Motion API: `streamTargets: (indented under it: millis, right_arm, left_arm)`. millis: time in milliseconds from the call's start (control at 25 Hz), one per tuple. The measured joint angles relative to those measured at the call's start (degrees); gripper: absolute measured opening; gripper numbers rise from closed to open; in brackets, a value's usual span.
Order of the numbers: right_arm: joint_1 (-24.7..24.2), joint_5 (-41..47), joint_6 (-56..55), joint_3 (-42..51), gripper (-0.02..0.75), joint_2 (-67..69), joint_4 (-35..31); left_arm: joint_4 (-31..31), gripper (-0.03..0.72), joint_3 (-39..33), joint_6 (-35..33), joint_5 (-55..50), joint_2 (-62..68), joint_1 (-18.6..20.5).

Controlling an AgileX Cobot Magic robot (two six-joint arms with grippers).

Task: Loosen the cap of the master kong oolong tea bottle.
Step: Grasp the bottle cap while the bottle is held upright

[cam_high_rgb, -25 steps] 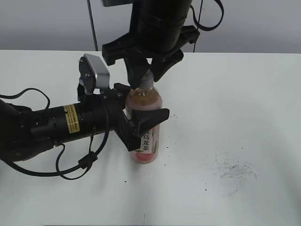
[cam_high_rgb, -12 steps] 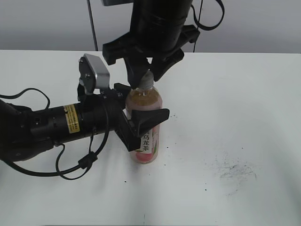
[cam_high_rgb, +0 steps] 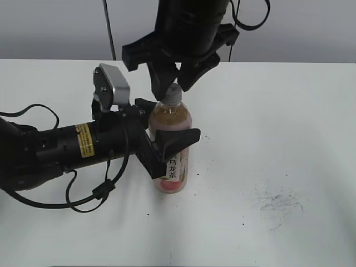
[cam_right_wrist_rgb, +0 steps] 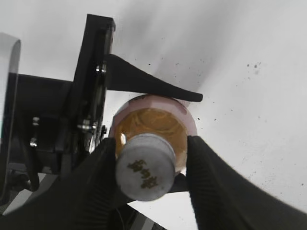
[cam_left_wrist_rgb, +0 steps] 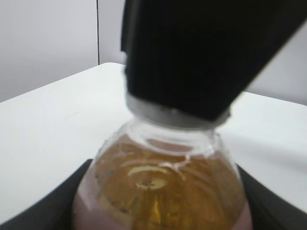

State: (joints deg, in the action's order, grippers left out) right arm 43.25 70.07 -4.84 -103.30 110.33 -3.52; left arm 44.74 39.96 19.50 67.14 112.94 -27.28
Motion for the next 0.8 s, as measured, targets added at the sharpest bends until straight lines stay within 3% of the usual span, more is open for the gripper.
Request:
streamTargets:
  millis: [680, 800]
  right_arm:
    - [0.0, 0.0, 0.9, 0.0, 0.354, -0.1, -1.1]
    - [0.0, 0.0, 1.0, 0.0, 0.323, -0.1, -1.1]
  left_arm:
    - [0.0, 0.446, 0.0, 0.0, 0.0, 0.0, 0.0]
    - [0.0, 0.446, 0.0, 0.0, 0.0, 0.0, 0.0]
